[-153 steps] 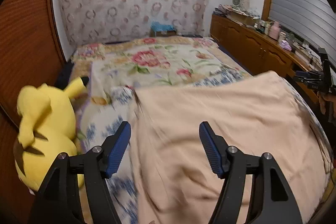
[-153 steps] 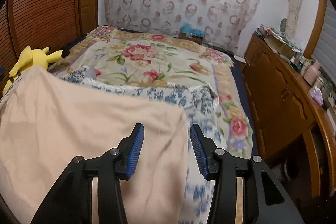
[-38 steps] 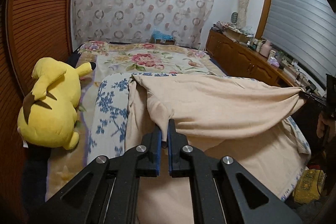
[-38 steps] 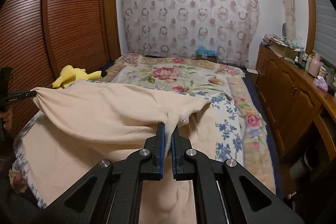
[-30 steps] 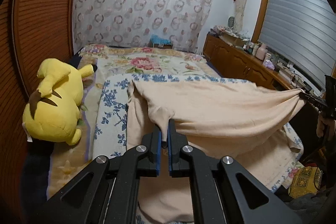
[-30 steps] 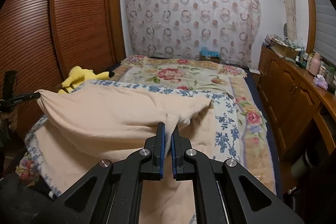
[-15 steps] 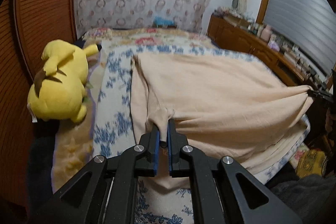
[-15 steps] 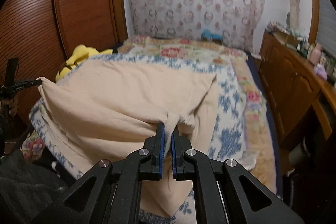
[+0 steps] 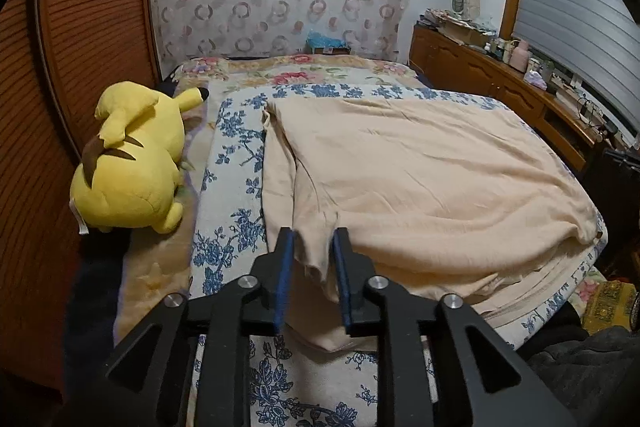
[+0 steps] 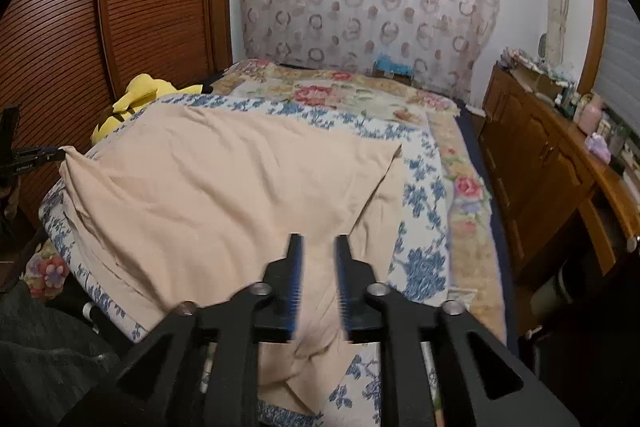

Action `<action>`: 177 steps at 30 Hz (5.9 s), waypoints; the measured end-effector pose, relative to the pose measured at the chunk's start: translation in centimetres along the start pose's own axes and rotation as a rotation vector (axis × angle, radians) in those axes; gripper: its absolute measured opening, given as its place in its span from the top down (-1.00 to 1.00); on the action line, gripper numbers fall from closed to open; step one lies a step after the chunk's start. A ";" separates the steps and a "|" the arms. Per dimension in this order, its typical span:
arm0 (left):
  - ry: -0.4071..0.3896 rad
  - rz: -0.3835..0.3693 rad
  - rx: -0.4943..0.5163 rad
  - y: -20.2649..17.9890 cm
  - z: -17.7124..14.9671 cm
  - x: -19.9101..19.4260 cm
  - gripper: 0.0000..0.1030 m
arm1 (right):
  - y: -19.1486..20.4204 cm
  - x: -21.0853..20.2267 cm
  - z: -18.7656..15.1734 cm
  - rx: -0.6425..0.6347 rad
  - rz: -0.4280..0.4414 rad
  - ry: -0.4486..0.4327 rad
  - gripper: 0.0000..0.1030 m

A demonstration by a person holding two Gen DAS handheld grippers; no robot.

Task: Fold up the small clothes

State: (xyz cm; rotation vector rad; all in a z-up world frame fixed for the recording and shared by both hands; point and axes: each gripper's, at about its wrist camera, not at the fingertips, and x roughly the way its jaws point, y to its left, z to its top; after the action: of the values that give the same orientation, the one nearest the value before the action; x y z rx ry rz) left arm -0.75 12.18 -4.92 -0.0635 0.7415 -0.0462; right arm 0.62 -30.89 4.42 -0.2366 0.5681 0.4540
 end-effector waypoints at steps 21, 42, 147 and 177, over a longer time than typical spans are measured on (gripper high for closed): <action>0.048 0.068 -0.033 0.6 -0.9 2.9 -0.03 | 6.1 11.3 -0.6 -0.053 0.127 0.092 0.28; 0.111 0.052 -0.088 1.3 -3.1 5.1 -0.18 | 7.4 13.0 -2.8 -0.019 0.052 0.081 -0.02; -0.153 -0.206 0.118 -12.4 9.9 5.1 -0.50 | 6.4 11.1 5.0 -0.132 0.170 -0.039 -0.10; -0.096 -0.229 0.076 -11.2 7.9 6.8 -0.50 | 8.7 18.8 6.9 -0.179 0.265 0.089 0.89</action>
State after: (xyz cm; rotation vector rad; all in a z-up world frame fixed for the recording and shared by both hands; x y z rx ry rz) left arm 9.35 0.86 -2.86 -0.0777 0.6327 -0.2874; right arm 13.75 -14.40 -1.31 -0.3554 0.6495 0.7560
